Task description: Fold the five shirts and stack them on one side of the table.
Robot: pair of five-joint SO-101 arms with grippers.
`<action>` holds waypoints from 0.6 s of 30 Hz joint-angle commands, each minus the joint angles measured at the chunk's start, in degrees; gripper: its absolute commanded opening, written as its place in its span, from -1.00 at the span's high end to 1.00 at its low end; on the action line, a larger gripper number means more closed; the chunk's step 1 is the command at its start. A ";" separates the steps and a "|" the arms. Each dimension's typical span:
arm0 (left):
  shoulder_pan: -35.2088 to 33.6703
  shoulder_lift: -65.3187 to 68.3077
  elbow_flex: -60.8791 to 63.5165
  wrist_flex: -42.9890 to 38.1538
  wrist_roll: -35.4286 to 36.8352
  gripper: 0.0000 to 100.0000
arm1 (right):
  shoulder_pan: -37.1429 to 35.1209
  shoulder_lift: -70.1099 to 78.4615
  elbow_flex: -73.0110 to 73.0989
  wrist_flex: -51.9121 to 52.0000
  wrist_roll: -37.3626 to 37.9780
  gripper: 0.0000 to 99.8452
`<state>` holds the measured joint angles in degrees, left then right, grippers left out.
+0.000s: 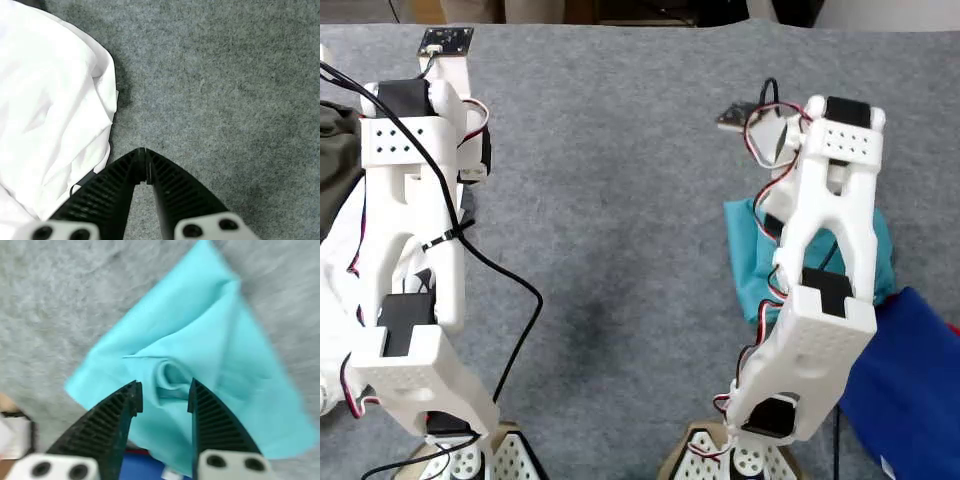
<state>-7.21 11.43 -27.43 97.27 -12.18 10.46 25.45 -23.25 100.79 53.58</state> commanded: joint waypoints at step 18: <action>-1.93 -2.86 -0.18 -0.79 -0.35 0.96 | 4.00 -0.75 7.52 0.97 17.23 0.66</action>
<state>-9.05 11.43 -27.43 97.27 -12.18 13.10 25.45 -15.87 100.79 69.05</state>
